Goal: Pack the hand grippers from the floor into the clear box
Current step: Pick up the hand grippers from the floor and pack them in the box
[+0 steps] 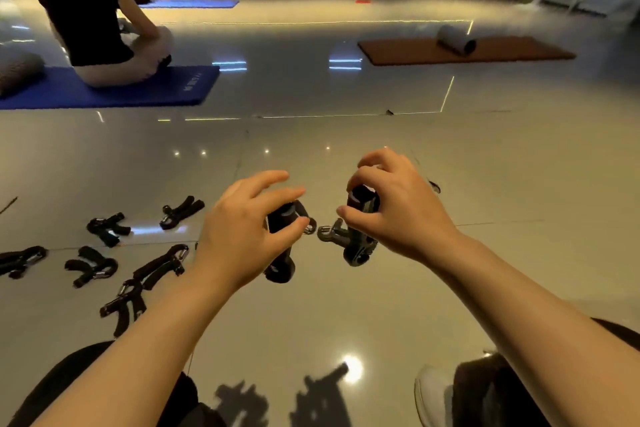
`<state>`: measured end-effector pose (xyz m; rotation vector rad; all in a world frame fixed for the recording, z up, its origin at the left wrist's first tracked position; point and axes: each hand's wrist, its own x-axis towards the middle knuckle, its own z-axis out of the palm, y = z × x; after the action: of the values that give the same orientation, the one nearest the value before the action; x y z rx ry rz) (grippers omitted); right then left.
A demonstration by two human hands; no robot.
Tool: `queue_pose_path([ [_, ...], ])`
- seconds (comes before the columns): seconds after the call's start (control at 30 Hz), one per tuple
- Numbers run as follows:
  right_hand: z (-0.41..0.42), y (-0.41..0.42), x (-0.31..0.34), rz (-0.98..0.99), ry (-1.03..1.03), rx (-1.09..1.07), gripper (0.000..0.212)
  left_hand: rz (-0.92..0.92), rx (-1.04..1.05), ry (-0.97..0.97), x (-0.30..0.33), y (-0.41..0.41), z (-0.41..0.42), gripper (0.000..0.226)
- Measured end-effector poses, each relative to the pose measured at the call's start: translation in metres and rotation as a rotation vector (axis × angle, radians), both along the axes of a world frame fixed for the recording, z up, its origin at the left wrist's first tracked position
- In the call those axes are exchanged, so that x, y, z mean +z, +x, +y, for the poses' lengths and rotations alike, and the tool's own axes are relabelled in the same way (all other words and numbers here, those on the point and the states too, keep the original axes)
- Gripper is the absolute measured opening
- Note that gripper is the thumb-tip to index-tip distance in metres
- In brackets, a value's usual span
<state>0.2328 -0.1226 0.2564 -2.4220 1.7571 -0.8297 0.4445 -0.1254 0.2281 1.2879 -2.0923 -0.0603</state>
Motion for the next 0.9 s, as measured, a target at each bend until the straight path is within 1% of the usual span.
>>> queue_pose_path([
  [0.13,0.025,-0.045,0.012,-0.034,-0.020,-0.163,0.028,0.059,-0.116,0.074,-0.007,-0.052,0.001,0.046],
  [0.23,0.046,-0.075,0.015,-0.121,-0.033,-0.350,0.027,0.146,-0.197,0.118,0.000,-0.104,0.005,0.035],
  [0.33,0.082,-0.105,0.013,-0.235,-0.057,-0.527,0.027,0.195,-0.348,0.115,0.009,-0.149,0.015,0.028],
  [0.47,0.136,-0.133,0.012,-0.316,-0.089,-0.787,0.025,0.176,-0.552,0.110,0.012,-0.187,0.039,0.032],
  [0.57,0.178,-0.139,0.018,-0.330,-0.114,-0.937,0.024,0.141,-0.668,0.112,0.013,-0.210,0.063,0.027],
  [0.67,0.215,-0.135,0.026,-0.334,-0.136,-1.005,0.025,0.121,-0.759,0.135,0.015,-0.224,0.074,0.029],
  [0.77,0.234,-0.133,0.031,-0.324,-0.143,-1.017,0.025,0.112,-0.792,0.167,0.015,-0.240,0.075,0.028],
  [0.83,0.241,-0.135,0.026,-0.284,-0.134,-1.018,0.026,0.117,-0.807,0.197,0.017,-0.250,0.077,0.025],
  [0.9,0.249,-0.141,0.011,-0.290,-0.121,-1.041,0.028,0.136,-0.833,0.246,0.018,-0.264,0.079,0.022],
])
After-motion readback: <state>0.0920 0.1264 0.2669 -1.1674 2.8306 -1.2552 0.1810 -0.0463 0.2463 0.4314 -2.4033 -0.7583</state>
